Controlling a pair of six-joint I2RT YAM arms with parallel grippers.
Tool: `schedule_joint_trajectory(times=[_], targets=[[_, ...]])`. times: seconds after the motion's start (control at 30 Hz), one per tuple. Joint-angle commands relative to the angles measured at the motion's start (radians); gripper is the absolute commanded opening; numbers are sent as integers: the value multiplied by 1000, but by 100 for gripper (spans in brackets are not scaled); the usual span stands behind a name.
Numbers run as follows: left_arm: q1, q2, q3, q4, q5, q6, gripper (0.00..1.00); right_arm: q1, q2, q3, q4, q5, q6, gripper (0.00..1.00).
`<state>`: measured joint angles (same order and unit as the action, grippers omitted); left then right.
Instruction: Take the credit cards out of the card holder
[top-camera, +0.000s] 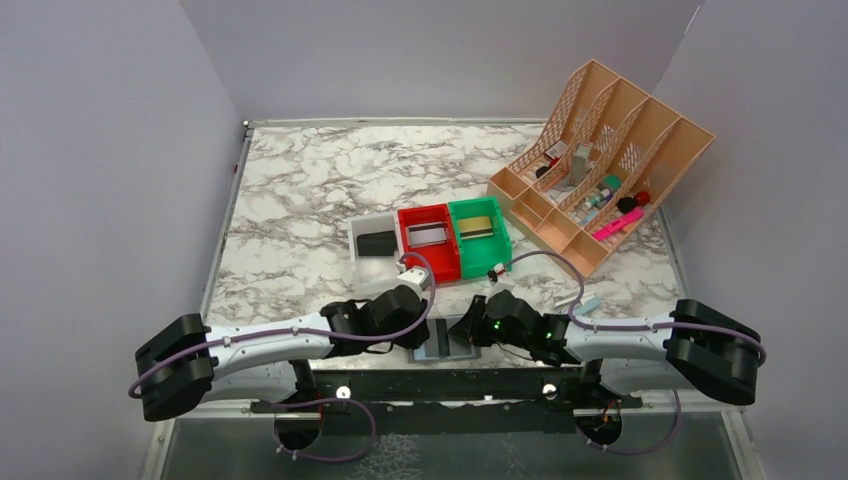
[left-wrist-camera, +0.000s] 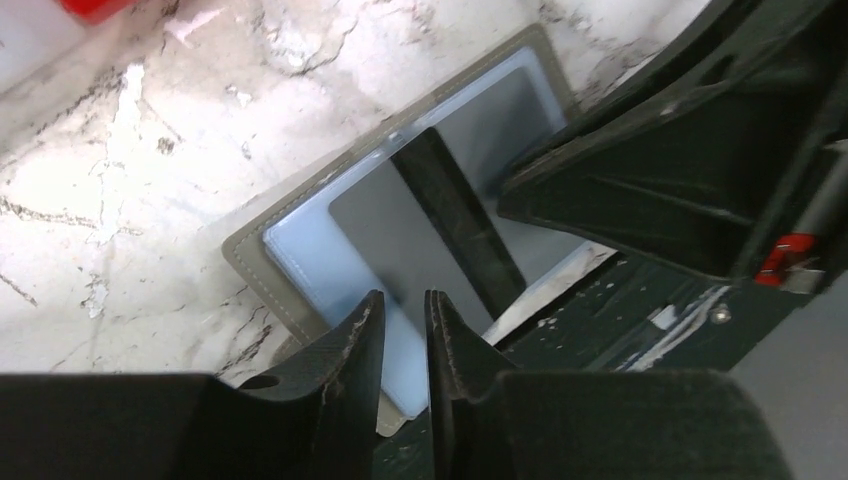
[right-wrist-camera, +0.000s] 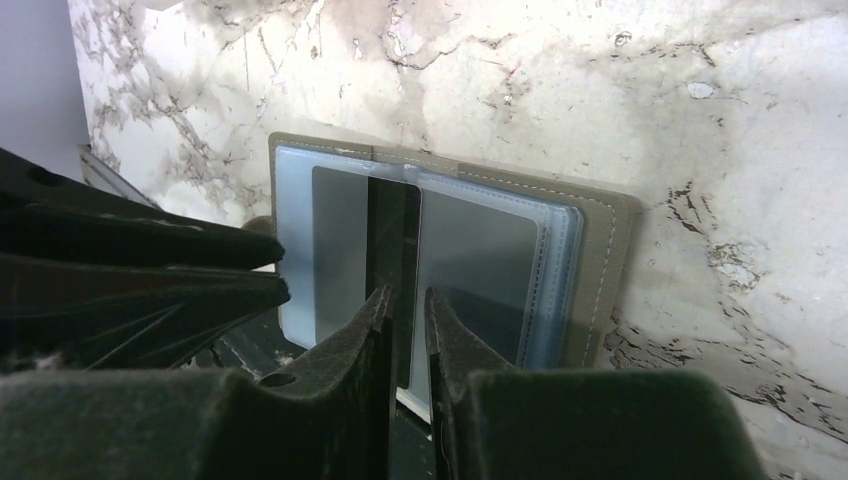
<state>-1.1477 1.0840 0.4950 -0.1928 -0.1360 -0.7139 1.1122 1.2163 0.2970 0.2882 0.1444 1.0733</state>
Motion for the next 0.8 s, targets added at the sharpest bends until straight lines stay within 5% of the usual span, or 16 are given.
schedule_joint_trajectory(times=[0.0,0.37,0.77], targets=[[-4,34,-50,-3,-7,-17,23,-3,12,-3,14,3,19,22],[-4,101,-177,53,-26,-114,13,-3,47,16,14,-55,7,32],[-4,105,-198,49,-42,-144,7,-3,105,30,87,-88,8,23]])
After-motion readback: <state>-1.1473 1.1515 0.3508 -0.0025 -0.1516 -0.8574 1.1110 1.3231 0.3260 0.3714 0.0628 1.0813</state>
